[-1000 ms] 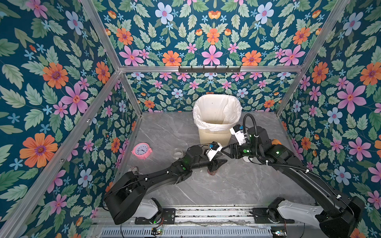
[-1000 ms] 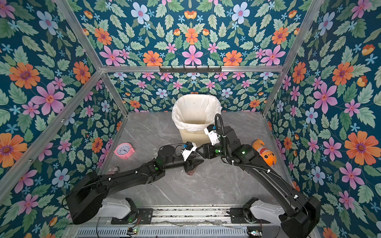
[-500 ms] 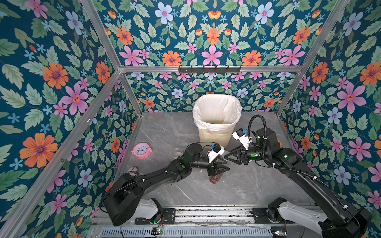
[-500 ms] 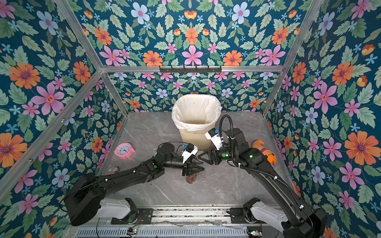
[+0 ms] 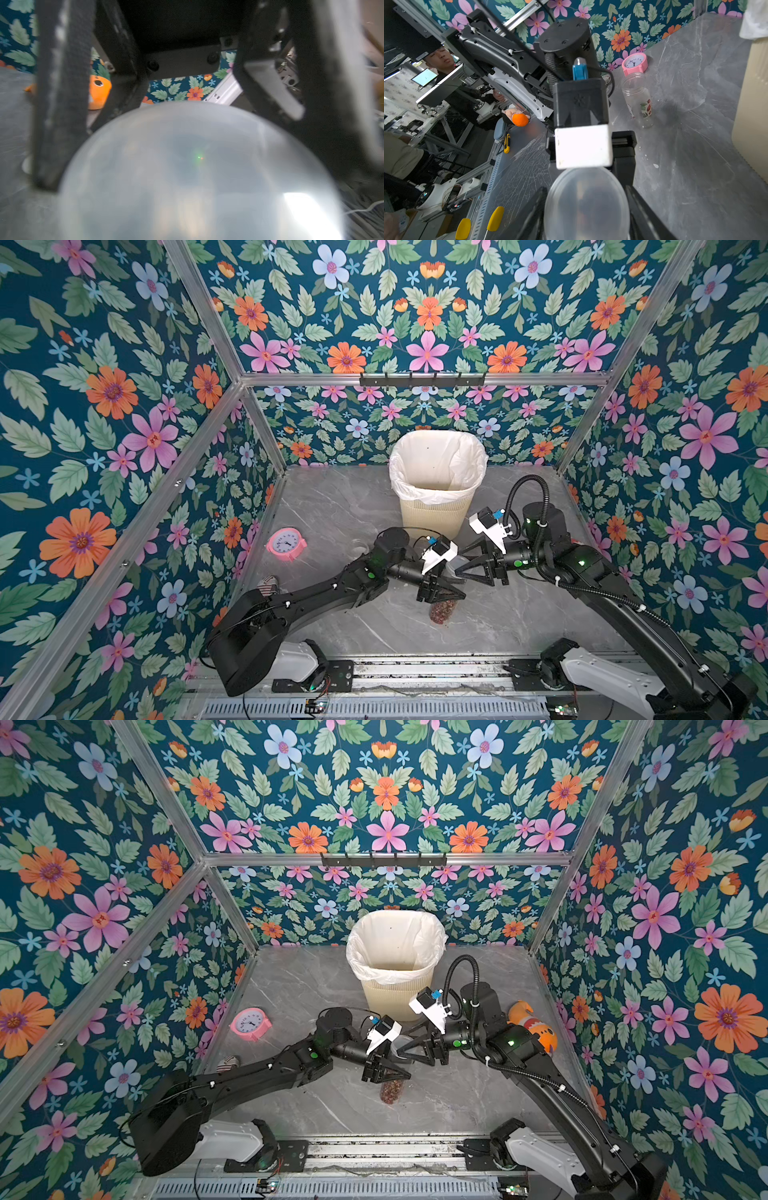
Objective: Empty the moldy dried flower tea in the jars
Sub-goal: Unscrew the lid from the jar, then adjust the jar.
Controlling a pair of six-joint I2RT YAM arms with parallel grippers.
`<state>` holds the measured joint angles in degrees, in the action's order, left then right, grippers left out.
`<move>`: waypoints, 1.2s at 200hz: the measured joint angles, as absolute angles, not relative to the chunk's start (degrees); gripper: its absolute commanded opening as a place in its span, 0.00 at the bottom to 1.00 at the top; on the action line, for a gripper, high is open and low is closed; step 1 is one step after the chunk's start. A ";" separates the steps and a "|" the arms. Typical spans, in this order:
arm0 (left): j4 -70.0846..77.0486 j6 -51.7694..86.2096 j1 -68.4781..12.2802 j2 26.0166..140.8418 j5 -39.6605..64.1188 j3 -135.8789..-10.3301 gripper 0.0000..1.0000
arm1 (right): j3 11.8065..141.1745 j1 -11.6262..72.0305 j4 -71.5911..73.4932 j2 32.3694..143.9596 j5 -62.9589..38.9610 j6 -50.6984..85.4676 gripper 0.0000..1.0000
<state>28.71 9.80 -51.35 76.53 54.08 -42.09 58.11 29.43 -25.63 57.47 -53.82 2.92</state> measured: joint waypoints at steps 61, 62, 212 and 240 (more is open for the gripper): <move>28.49 6.02 -51.37 75.96 35.16 -41.43 0.44 | 56.71 29.63 -20.05 58.35 -41.34 11.66 0.77; 28.45 5.98 -51.37 75.99 35.00 -41.47 0.44 | 56.73 29.63 -20.05 58.39 -41.21 11.66 0.77; 25.58 7.16 -51.44 78.85 24.97 -42.98 0.44 | 58.54 32.18 -16.62 66.24 -30.96 11.79 0.59; 26.11 7.55 -51.42 78.74 25.65 -42.46 0.44 | 58.37 32.21 -16.49 66.35 -31.31 11.81 0.45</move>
<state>26.11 7.55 -51.42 78.74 25.65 -42.46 58.37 32.21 -16.49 66.35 -31.31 11.81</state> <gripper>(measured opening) 0.483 0.527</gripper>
